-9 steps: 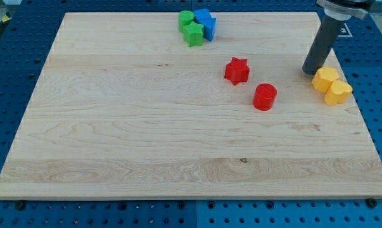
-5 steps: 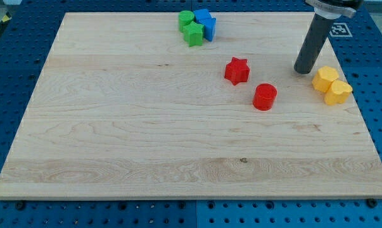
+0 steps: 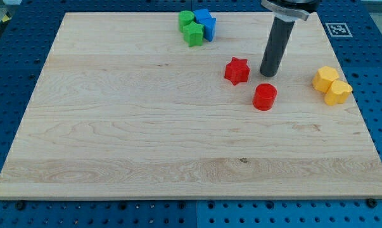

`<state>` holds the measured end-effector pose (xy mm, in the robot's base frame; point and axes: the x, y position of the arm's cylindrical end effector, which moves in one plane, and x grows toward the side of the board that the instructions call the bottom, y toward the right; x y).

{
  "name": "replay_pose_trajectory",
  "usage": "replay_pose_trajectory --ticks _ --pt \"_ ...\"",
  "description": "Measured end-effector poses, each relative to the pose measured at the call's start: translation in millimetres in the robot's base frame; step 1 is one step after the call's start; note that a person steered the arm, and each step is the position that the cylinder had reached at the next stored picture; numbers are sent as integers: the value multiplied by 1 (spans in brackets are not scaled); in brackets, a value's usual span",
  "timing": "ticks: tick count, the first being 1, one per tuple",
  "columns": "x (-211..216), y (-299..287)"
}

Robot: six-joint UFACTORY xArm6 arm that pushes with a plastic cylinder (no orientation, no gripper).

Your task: Slide the red star towards the center left

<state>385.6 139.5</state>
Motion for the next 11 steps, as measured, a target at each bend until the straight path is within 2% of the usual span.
replay_pose_trajectory --ticks 1,3,5,8,10,11 --pt "5 -40" --pt "5 -41" --pt "-2 -78" --pt "14 -96" --pt "8 -96" --pt "6 -117"
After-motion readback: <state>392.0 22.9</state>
